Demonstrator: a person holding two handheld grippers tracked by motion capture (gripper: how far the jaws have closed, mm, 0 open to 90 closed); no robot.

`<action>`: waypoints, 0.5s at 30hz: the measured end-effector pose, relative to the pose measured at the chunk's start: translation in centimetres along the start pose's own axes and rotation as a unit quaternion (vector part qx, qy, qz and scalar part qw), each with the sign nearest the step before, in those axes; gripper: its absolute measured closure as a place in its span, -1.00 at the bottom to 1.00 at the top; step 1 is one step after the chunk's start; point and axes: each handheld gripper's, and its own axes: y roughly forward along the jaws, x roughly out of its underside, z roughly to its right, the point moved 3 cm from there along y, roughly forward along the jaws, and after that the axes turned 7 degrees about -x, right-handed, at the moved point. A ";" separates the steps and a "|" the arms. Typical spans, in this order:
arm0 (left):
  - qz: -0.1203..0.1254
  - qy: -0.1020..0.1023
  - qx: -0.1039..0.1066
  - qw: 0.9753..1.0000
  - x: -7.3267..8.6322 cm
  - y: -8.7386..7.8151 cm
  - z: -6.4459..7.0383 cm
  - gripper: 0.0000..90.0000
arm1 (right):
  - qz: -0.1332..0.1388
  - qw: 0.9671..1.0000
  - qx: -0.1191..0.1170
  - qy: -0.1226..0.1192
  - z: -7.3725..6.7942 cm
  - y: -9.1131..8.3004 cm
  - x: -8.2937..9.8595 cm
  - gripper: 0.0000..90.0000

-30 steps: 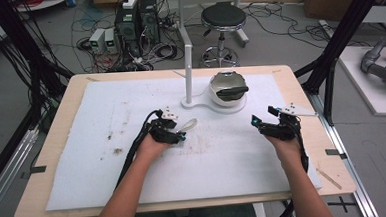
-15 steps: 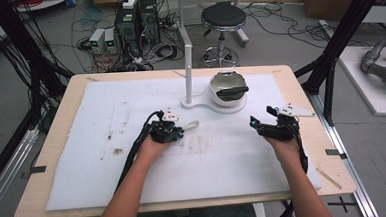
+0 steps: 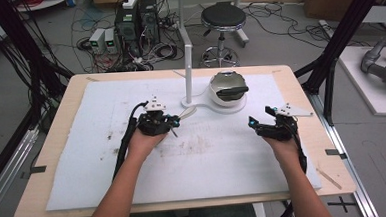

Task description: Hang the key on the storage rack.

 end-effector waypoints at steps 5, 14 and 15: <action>0.031 0.008 -0.006 0.999 -2.0 -1.5 -0.1 0.81 | 0.001 1.000 0.002 0.002 0.1 -0.1 0.0 -0.56; 0.073 0.027 -0.026 0.997 -6.0 -3.7 -0.3 0.81 | 0.001 1.000 0.003 0.002 0.1 0.0 0.0 -0.56; 0.076 0.030 -0.026 0.996 -6.4 -3.9 -0.4 0.81 | 0.000 1.000 0.001 0.003 0.1 -0.1 0.0 -0.56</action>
